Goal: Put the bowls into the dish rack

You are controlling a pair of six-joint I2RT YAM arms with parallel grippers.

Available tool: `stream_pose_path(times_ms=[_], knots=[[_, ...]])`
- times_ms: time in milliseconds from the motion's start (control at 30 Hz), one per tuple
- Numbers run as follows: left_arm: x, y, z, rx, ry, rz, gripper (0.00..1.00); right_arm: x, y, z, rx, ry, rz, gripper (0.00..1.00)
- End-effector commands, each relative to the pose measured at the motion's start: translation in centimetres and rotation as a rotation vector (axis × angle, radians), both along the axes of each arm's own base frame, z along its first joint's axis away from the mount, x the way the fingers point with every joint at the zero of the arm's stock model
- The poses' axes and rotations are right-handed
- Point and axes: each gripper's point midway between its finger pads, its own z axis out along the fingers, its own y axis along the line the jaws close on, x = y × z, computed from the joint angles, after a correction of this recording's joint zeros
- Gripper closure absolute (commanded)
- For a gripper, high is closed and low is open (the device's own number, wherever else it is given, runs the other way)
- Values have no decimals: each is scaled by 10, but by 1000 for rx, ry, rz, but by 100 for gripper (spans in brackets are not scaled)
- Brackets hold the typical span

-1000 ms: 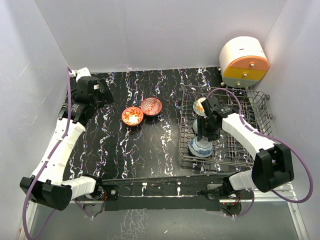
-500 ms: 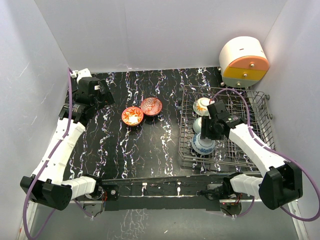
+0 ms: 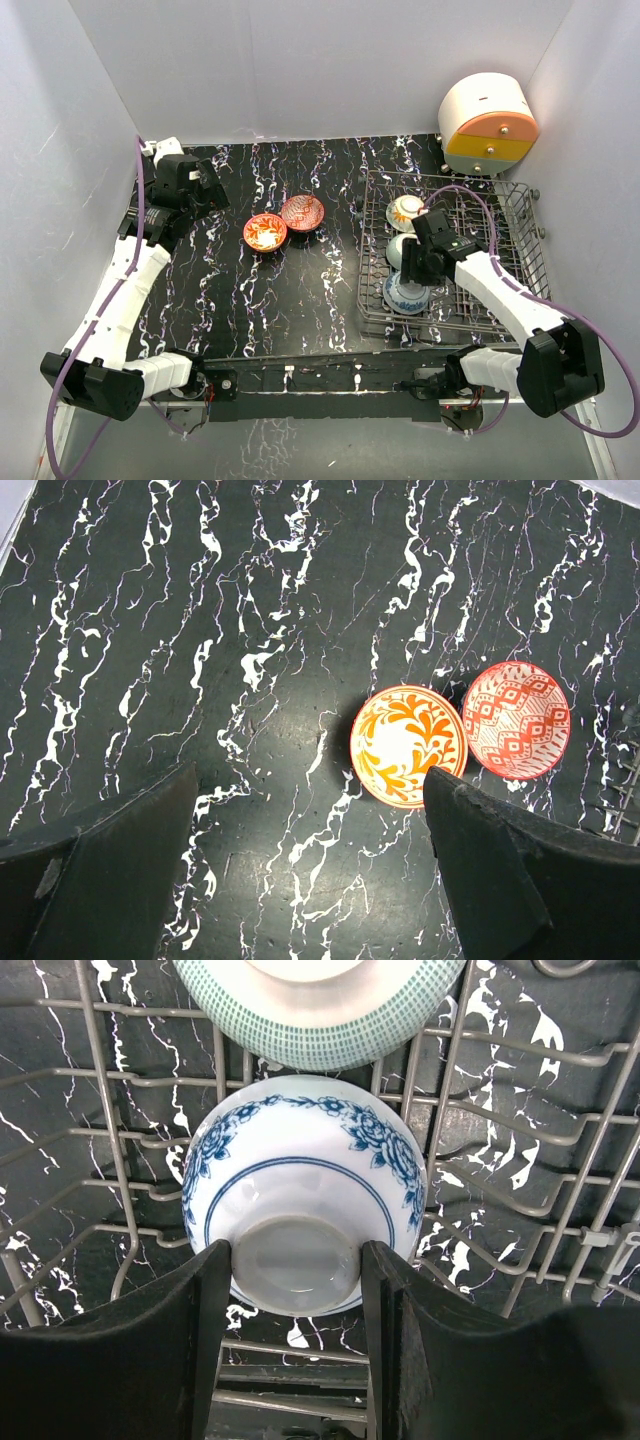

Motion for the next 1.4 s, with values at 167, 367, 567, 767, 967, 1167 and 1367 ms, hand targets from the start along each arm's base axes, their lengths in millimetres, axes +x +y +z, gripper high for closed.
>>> stream_pose_path(times_ms=[167,367,567,767,967,1167,1367], knots=[[-2,3,12,13,-24,5,7,22,2,17,0,-73,-37,40],[5,-2,15,28,-28,-41,3,32,8,57,22,-99,-27,24],[17,-27,12,-14,-11,-171,3,46,15,86,51,-148,-19,14],[26,-88,-12,15,81,-382,3,72,24,108,62,-186,-21,1],[38,-172,-46,137,91,-625,3,135,17,140,128,-265,-90,1],[50,-228,-75,211,56,-819,4,166,-22,157,296,-288,-187,1],[73,-259,-115,251,38,-908,10,166,-38,159,368,-281,-246,1]])
